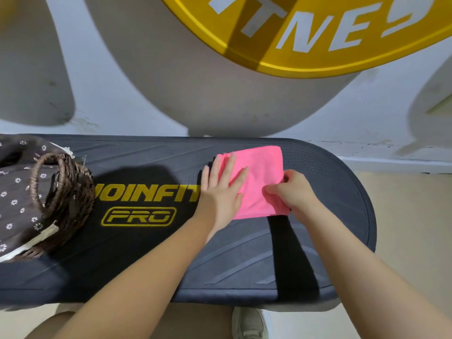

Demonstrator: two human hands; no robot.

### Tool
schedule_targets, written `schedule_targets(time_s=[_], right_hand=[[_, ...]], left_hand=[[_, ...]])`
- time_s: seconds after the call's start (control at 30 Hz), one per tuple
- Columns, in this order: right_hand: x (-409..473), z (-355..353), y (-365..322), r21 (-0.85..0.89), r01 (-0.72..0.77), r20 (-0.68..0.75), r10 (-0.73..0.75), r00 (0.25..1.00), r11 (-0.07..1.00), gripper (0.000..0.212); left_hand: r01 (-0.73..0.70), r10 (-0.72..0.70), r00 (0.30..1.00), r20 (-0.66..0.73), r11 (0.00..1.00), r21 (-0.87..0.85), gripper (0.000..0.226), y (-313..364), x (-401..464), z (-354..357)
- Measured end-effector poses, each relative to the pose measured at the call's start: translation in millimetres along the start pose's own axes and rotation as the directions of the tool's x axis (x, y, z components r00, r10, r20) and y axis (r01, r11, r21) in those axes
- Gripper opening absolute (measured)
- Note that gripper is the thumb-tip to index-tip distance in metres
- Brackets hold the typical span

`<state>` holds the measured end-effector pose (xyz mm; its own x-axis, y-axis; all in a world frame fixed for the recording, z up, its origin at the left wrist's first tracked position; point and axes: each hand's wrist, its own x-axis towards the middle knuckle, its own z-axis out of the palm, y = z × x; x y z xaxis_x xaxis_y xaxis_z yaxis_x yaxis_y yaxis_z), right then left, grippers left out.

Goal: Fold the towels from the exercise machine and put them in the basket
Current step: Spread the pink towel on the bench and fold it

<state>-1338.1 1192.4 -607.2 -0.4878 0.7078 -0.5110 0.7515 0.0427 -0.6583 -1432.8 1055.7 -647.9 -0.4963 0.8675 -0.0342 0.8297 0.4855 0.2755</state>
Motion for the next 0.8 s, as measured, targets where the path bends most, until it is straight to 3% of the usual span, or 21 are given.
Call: schedule_targets(time_s=[0.03,0.1,0.17,0.23,0.3,0.33,0.4,0.47,0.57,0.67,0.8], right_hand=[[-1,-4,2,-0.008,0.000,0.017,0.000,1.000,1.000,0.023],[-3,-9,5,-0.033,0.006,0.063,-0.004,0.998,0.999,0.028],[-7,-8,4,-0.074,0.044,0.077,-0.038,0.996,0.996,0.032],[-12,-4,-1,-0.082,0.141,0.046,-0.138,0.989,0.987,0.040],[-20,3,-9,-0.131,0.274,0.022,-0.273,0.962,0.953,0.041],[-25,7,-13,-0.171,0.331,0.022,-0.333,0.943,0.928,0.042],[-32,16,-20,-0.266,0.395,0.039,-0.399,0.916,0.879,0.044],[-37,25,-27,-0.385,0.394,0.076,-0.396,0.915,0.835,0.050],[-43,39,-33,-0.463,0.418,0.140,-0.401,0.905,0.782,0.057],[-47,52,-37,-0.461,0.485,0.238,-0.423,0.874,0.743,0.058],[-44,56,-41,-0.440,0.532,0.257,-0.465,0.847,0.724,0.029]], left_hand=[[-0.057,0.061,0.998,-0.034,0.992,0.112,0.057,5,4,1],[-0.171,0.168,0.985,0.030,0.977,0.127,0.060,11,9,7],[-0.113,0.099,0.969,0.228,0.992,0.048,0.060,11,11,9],[-0.109,0.103,0.962,0.252,0.994,0.009,0.058,4,15,11],[-0.053,0.112,0.957,0.267,0.974,-0.219,0.056,1,18,6],[-0.005,0.110,0.963,0.245,0.920,-0.392,0.053,1,20,2],[0.138,-0.001,0.982,0.191,0.690,-0.710,0.045,2,19,-16],[0.233,-0.174,0.971,0.165,0.513,-0.826,0.041,-4,14,-28],[0.328,-0.230,0.936,0.268,0.287,-0.900,0.037,-17,10,-30],[0.382,-0.267,0.912,0.312,0.270,-0.884,0.031,-23,9,-26],[0.369,-0.304,0.923,0.235,0.527,-0.766,0.050,-26,15,-24]])
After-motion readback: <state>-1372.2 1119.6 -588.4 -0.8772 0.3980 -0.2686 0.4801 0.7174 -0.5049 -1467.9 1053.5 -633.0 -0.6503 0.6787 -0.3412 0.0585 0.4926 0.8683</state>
